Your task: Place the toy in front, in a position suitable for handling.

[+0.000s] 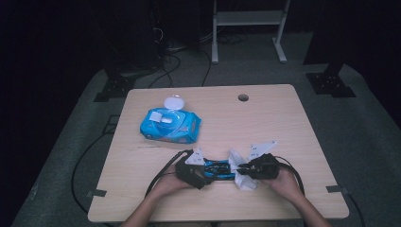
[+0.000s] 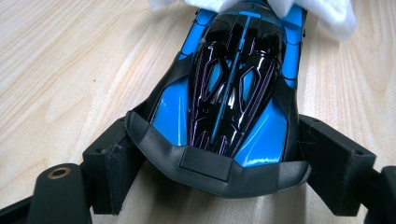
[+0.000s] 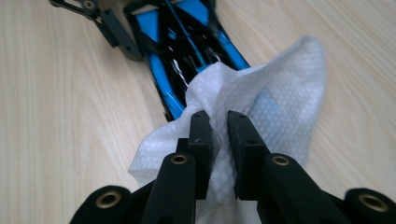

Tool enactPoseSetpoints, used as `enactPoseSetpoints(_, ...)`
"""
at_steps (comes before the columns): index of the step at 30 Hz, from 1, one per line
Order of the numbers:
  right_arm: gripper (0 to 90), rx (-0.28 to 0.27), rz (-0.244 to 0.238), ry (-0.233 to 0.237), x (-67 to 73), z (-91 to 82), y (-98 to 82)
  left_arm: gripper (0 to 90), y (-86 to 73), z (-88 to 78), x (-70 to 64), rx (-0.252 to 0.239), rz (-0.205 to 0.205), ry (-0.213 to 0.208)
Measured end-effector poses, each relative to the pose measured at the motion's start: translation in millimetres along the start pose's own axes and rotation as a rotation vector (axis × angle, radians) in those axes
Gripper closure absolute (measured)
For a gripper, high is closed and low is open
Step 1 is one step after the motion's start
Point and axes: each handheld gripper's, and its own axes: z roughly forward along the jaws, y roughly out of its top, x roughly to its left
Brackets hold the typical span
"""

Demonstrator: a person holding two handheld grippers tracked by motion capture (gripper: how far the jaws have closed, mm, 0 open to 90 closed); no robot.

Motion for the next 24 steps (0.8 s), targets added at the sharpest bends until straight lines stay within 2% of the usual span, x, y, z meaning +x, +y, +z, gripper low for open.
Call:
enactPoseSetpoints(2,79.5,-0.005,0.019,-0.006,-1.2,0.0,0.0,19.1,0.0,0.0,-0.1,0.0,0.001,0.001)
enactPoseSetpoints(4,79.5,-0.034,0.006,0.012,3.4,6.7,9.8,19.1,0.1,0.1,-0.5,-0.001,-0.003,0.002)
enactPoseSetpoints(7,79.4,-0.041,-0.01,0.026,7.8,14.1,19.5,19.1,0.1,-0.2,-0.7,0.001,-0.007,0.004)
enactPoseSetpoints(8,78.8,-0.034,-0.029,0.021,11.3,20.1,26.9,19.1,0.6,-1.3,-1.0,0.011,-0.004,0.01)
enactPoseSetpoints(11,78.8,-0.033,-0.031,0.021,10.1,21.2,27.3,19.7,0.6,-2.2,-1.1,0.016,-0.002,0.009)
enactPoseSetpoints(14,78.8,-0.026,0.032,0.006,-0.4,12.1,11.3,19.9,0.8,-2.4,-0.9,0.021,-0.003,0.007)
enactPoseSetpoints(16,78.8,-0.016,0.045,-0.004,-2.7,9.4,5.2,20.0,0.9,-2.4,-1.0,0.021,-0.002,0.006)
enactPoseSetpoints(18,78.8,-0.012,0.093,-0.01,-8.2,1.6,-8.2,20.0,1.1,-2.1,-1.3,0.021,-0.003,0.006)
enactPoseSetpoints(21,78.9,-0.016,0.094,-0.022,-9.1,-0.3,-7.8,20.0,1.2,-2.0,-1.3,0.021,-0.004,0.005)
enactPoseSetpoints(24,78.8,-0.038,0.07,-0.024,-8.0,3.0,5.6,19.9,1.4,-1.6,-1.5,0.02,-0.007,0.004)
